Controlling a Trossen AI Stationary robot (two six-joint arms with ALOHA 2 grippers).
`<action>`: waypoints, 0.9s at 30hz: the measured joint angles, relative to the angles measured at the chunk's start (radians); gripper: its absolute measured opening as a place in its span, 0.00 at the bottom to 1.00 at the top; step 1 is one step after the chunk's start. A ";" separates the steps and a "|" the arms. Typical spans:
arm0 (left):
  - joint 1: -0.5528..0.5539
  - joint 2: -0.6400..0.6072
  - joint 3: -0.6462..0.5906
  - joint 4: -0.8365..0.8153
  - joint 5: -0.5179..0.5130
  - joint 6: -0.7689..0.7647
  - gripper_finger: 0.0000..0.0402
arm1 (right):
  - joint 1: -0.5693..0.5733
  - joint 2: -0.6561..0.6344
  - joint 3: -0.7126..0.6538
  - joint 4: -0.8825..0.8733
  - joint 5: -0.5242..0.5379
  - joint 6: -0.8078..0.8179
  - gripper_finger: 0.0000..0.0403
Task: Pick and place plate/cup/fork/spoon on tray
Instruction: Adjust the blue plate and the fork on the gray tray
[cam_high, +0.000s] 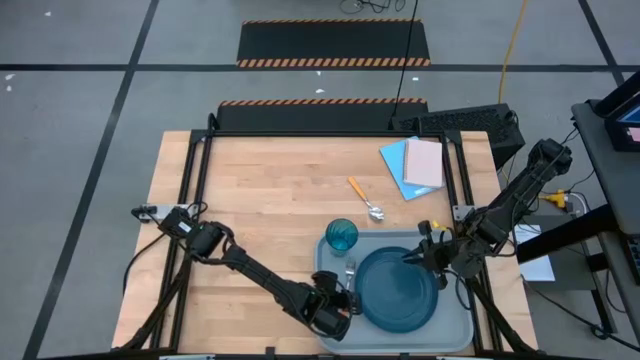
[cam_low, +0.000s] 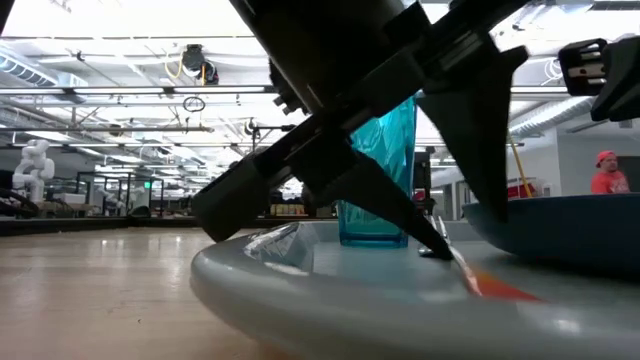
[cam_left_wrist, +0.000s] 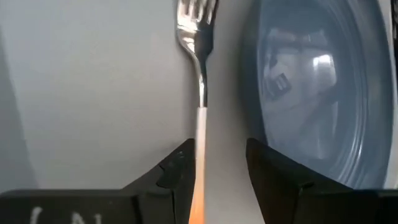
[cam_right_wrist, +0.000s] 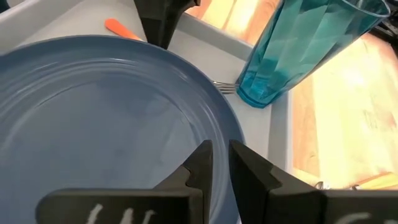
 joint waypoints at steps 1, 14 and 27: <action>0.002 0.000 0.000 0.003 0.015 0.019 0.36 | 0.000 0.000 0.000 0.000 0.000 0.008 0.11; 0.040 -0.088 0.004 -0.167 0.151 0.494 0.36 | 0.000 0.007 0.000 0.008 -0.001 0.216 0.11; 0.099 -0.127 0.004 -0.151 0.317 1.089 0.36 | 0.000 0.008 0.000 0.058 0.004 0.327 0.11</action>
